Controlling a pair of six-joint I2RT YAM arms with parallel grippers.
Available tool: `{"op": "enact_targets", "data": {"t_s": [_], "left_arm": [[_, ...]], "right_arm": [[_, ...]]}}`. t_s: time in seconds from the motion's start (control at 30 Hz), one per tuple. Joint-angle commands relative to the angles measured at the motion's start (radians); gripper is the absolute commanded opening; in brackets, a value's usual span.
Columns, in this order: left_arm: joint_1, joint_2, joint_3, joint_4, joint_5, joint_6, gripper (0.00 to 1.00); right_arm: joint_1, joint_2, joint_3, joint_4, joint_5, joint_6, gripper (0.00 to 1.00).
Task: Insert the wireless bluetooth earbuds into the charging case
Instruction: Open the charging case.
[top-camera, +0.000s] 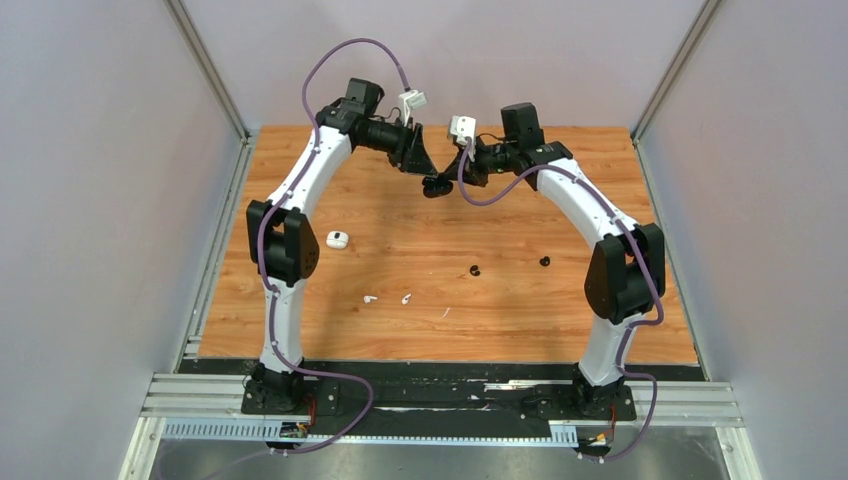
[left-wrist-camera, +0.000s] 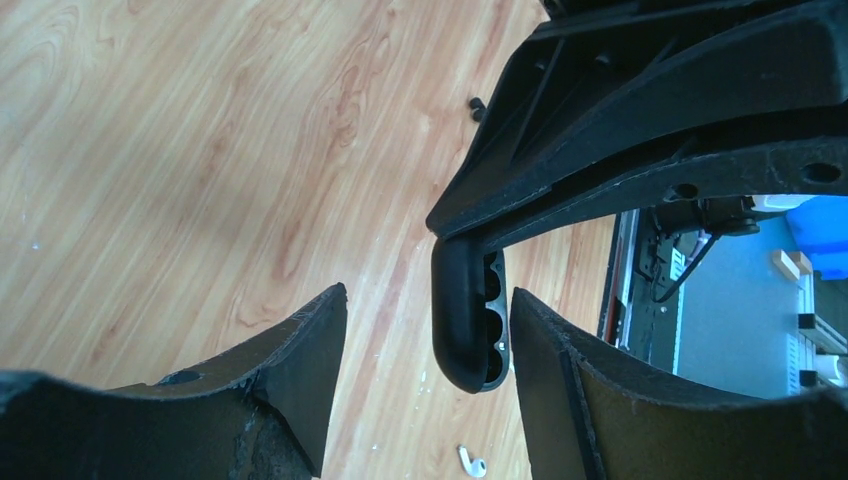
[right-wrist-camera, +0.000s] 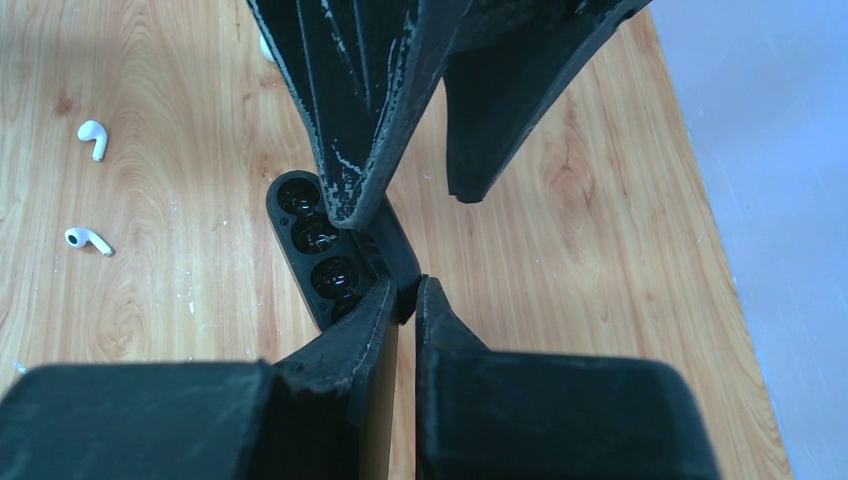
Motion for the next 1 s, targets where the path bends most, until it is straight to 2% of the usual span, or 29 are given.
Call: {"op": "enact_targets", "data": {"t_s": [0.0, 0.97], "left_arm": [[-0.002, -0.005, 0.052, -0.043, -0.004, 0.036, 0.67], [-0.004, 0.05, 0.078, -0.055, 0.041, 0.022, 0.45]], "right_arm": [[0.012, -0.008, 0.063, -0.019, 0.001, -0.019, 0.0], [0.037, 0.031, 0.128, -0.061, 0.02, -0.001, 0.0]]}}
